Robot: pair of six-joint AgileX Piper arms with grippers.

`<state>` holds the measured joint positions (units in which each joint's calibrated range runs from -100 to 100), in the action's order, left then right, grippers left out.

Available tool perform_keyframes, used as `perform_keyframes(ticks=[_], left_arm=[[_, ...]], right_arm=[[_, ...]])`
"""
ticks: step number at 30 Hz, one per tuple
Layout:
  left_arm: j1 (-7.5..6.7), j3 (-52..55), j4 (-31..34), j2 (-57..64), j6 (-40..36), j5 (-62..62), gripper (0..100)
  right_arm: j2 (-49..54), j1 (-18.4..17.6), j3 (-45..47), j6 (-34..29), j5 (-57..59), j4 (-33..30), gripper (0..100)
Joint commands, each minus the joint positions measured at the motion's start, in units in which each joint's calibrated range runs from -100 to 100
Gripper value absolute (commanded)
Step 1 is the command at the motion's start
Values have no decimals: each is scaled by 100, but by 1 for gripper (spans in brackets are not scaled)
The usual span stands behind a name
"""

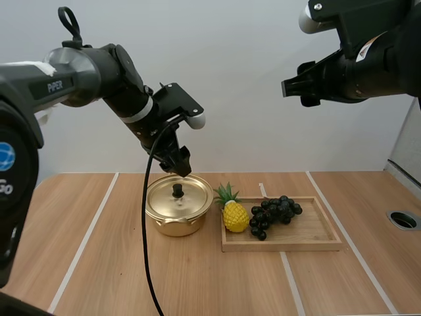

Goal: Open the pot, put the grape inside, and close it

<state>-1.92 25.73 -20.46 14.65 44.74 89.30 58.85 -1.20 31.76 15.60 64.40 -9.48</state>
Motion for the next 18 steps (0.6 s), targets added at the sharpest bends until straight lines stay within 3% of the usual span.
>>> perform_keyframes(ticks=[1,15,18], left_arm=[[9,-104,39,-271,54,-219,100],[9,-1513,305,-1844,-287,780,100],[-73,-1627,586,-2126,-391,945,100]], right_arm=[[59,26,-51,49,-19,16,100],[59,26,-51,49,-19,104,100],[59,26,-51,49,-19,104,100]])
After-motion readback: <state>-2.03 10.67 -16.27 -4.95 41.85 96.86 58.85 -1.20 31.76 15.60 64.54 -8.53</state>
